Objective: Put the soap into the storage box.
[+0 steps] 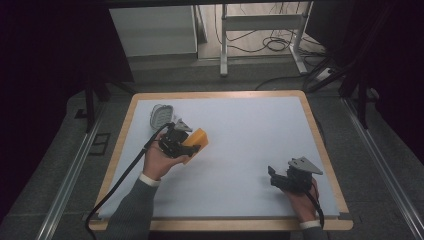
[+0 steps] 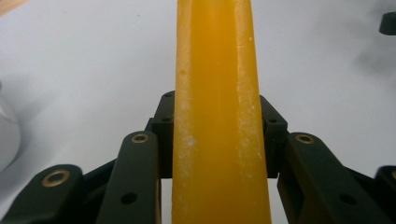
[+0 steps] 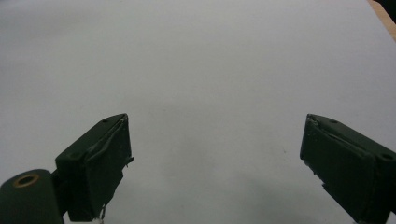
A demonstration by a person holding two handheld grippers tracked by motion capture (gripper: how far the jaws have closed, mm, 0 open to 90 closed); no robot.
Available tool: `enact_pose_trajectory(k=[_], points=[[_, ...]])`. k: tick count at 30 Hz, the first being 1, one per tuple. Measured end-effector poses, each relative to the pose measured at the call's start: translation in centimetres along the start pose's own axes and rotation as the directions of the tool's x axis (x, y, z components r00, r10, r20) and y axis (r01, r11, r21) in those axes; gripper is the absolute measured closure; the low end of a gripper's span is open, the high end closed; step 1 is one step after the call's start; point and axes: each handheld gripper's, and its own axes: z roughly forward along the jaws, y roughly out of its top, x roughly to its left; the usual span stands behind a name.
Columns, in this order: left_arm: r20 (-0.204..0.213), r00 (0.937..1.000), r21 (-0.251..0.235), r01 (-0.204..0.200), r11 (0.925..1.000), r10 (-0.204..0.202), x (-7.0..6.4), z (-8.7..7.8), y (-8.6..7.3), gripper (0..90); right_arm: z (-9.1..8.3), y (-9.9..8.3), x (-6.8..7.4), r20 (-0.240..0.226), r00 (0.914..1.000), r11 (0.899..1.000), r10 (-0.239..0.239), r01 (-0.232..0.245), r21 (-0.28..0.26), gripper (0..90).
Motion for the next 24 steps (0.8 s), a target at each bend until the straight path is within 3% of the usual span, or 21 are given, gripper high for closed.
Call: enact_pose_trajectory(k=[11,13,21,24], points=[[-0.011,0.9998,-0.005,0.018,0.9998,-0.018,1.3,-1.0,-0.2,61.1,-0.1,0.0,0.0,0.006,1.0,1.0,0.002,-0.002,-0.004,9.0],[0.008,0.9997,-0.009,0.021,0.9997,-0.021,1.7,-1.2,-0.1,61.0,-0.1,0.0,0.0,0.007,1.0,1.0,0.002,-0.002,-0.005,9.0],[-0.007,0.9995,-0.008,0.032,0.9995,-0.032,2.6,-1.6,0.0,61.0,-0.1,0.0,0.0,0.006,1.0,1.0,0.002,-0.002,-0.007,9.0],[-0.025,0.9986,-0.037,0.045,0.9983,-0.046,3.2,-1.8,0.1,61.0,-0.1,0.0,0.0,0.007,1.0,1.0,0.004,-0.004,-0.007,9.0]])
